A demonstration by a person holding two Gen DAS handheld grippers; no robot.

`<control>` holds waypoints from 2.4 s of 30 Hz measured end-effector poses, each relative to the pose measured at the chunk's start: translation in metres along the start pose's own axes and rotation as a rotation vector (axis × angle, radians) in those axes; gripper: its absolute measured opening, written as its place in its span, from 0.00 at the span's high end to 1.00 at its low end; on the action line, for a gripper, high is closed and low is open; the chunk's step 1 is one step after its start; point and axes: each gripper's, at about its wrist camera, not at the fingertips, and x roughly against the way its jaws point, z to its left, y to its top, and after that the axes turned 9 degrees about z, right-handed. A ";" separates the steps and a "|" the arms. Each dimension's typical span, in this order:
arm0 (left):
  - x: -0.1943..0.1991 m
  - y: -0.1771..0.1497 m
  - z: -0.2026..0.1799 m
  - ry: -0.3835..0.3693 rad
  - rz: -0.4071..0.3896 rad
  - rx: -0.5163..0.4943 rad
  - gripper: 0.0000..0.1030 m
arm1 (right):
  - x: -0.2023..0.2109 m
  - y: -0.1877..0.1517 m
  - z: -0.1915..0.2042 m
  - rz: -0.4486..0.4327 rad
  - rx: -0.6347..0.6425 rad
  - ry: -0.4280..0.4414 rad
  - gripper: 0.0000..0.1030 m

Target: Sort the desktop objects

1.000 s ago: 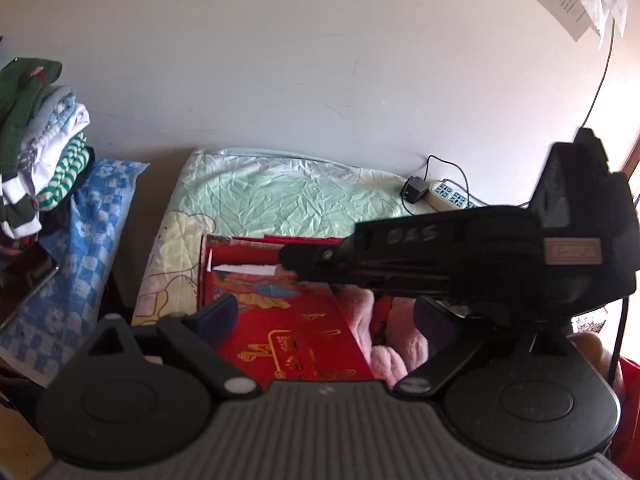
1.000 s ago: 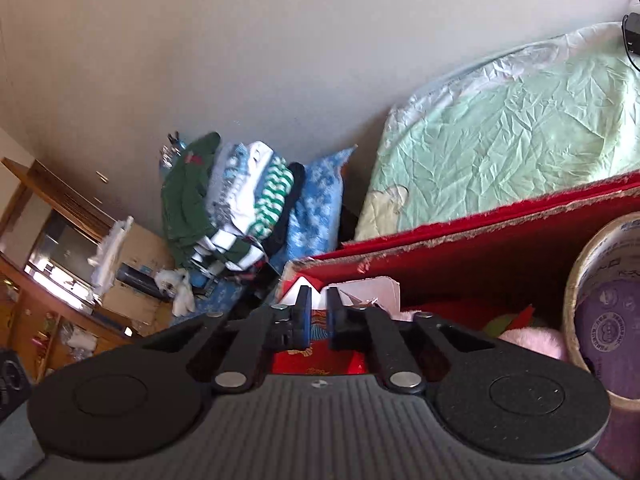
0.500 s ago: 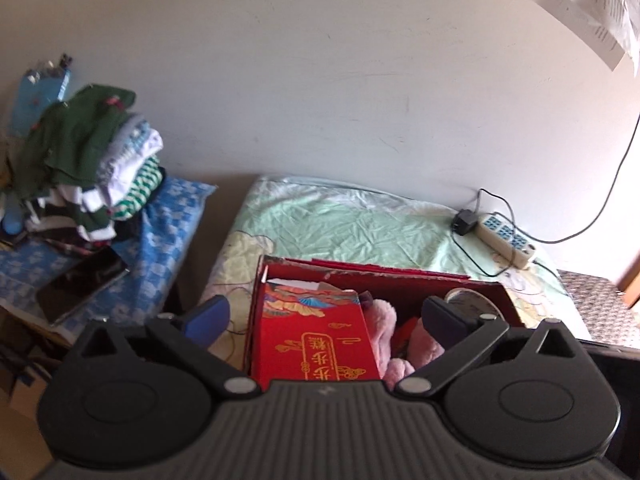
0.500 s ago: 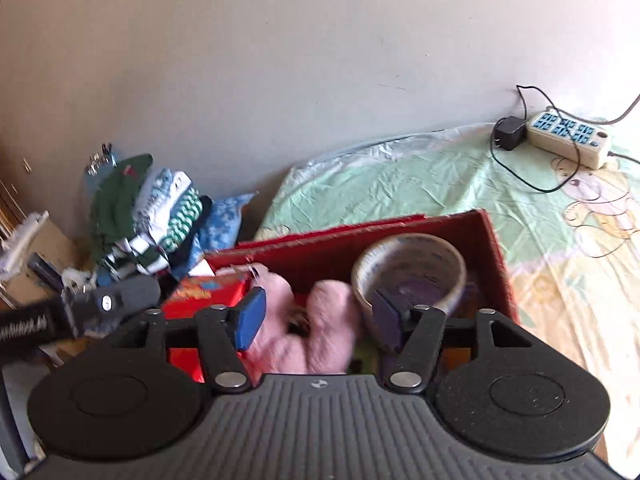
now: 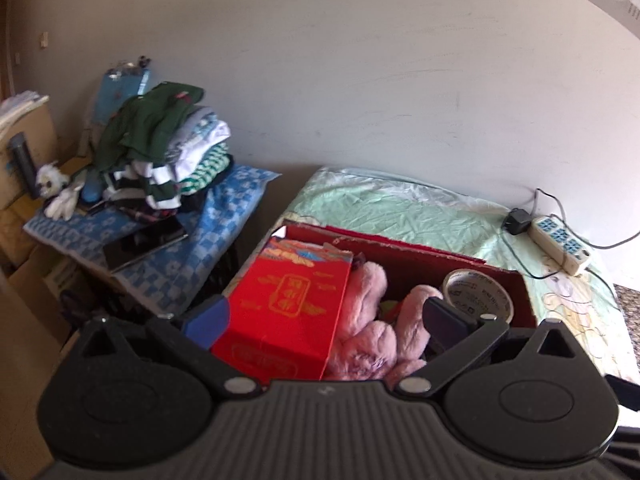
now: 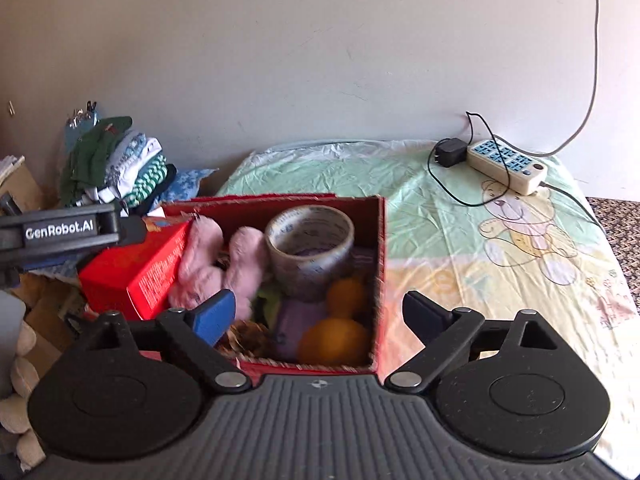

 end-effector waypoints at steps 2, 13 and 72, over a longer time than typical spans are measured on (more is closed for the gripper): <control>0.005 -0.007 -0.004 0.047 -0.002 0.016 0.01 | 0.003 -0.005 -0.004 0.012 0.001 0.005 0.07; 0.023 -0.046 -0.008 0.157 0.064 0.022 0.01 | 0.001 -0.027 -0.002 0.099 -0.003 0.005 0.07; 0.011 0.005 0.061 -0.013 0.072 -0.201 0.01 | 0.014 -0.005 0.083 -0.012 -0.237 -0.200 0.10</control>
